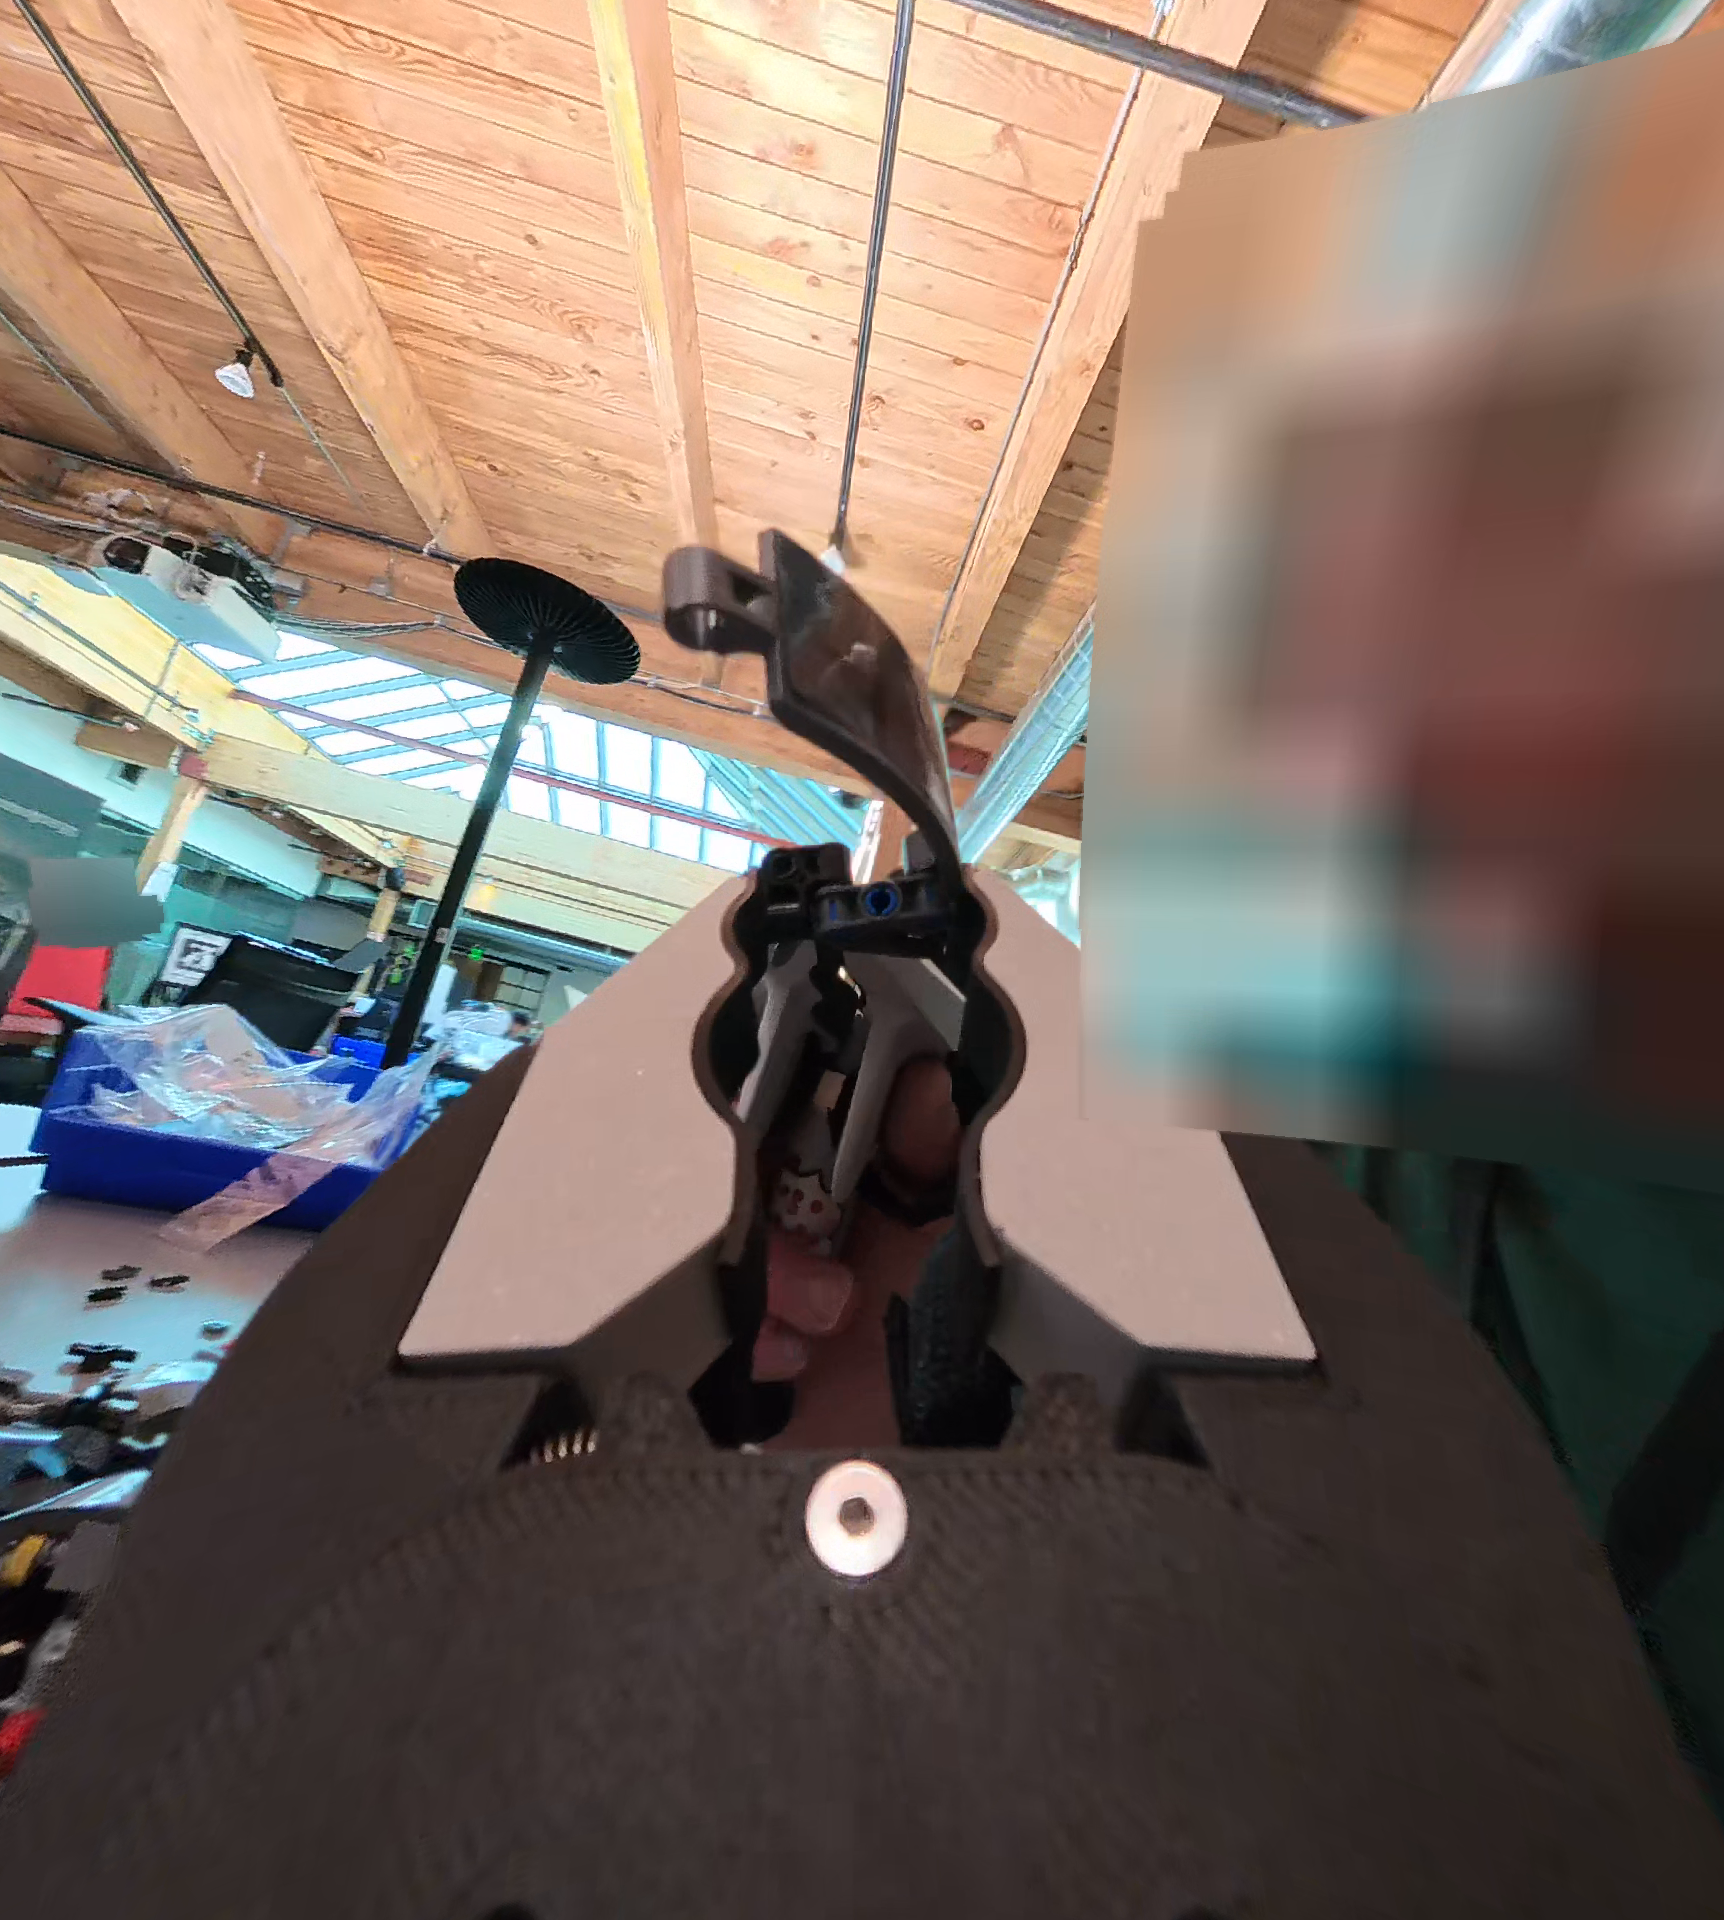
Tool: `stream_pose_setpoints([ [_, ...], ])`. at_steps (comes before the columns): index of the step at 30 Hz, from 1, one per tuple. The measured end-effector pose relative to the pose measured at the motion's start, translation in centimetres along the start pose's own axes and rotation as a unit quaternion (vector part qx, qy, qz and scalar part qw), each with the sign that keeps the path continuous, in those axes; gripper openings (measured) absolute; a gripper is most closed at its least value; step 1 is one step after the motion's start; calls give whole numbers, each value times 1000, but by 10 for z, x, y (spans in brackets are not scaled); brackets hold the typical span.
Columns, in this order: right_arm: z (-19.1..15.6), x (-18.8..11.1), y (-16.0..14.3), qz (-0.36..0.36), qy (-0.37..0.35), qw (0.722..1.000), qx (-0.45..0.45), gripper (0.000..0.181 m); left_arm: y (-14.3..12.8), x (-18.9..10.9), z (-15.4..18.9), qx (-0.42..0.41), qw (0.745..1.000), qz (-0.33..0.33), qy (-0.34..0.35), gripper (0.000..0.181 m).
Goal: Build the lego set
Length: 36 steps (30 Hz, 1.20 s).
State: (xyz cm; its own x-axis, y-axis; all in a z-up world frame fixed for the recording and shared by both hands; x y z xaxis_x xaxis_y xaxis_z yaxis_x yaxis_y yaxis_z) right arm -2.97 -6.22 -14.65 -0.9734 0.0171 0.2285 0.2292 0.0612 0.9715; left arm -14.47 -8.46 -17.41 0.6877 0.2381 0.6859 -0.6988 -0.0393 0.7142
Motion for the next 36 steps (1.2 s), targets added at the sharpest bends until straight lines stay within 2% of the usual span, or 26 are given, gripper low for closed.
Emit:
stream_pose_setpoints([
  [1,2,0,-1,4,11,1000,24,0,0,0,0,14,1000,-6,4,33],
  [3,6,-2,-2,23,44,994,96,0,0,2,2,43,999,-27,10,33],
  [6,15,-4,-8,52,97,970,215,0,0,4,5,90,994,-66,18,33],
  [8,17,-5,-11,64,113,958,254,0,0,4,6,119,989,-89,23,33],
  [10,18,-5,-13,68,123,951,276,0,1,3,7,128,986,-101,23,33],
  [15,20,-4,-14,70,89,959,259,4,2,1,4,106,988,-109,33,33],
  [17,17,-7,-13,77,58,969,227,22,5,-1,6,100,990,-99,25,33],
  [18,13,-10,-12,74,44,976,199,25,8,-4,7,97,991,-93,22,32],
  [21,-6,-29,-15,50,13,995,89,18,14,-11,10,102,989,-105,22,33],
  [23,-22,-48,-18,47,20,999,6,11,16,-15,11,102,988,-114,21,33],
  [25,-37,-64,-26,23,21,996,-78,7,16,-17,10,94,988,-122,20,33],
  [29,-46,-86,-58,-94,7,972,-217,1,10,-16,2,73,986,-148,23,33],
  [32,-37,-104,-69,-160,-8,956,-246,0,1,-12,-6,61,982,-175,24,33],
  [36,-26,-117,-80,-219,-12,948,-231,0,-8,-6,-22,39,980,-193,31,33],
])
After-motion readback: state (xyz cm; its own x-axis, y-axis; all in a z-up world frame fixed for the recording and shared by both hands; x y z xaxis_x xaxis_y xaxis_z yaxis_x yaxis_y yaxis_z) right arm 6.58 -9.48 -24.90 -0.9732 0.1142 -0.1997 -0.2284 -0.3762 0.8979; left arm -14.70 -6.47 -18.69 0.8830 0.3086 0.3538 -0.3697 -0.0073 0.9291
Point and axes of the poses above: each gripper's, where its closed fingertips meet, x out along the fingers, y out of its top, z = x × y across the jaws, the point moved 7 cm from there along -x, back along the fingers, and after that the axes turned 8 degrees about x, right-handed, at the moved point
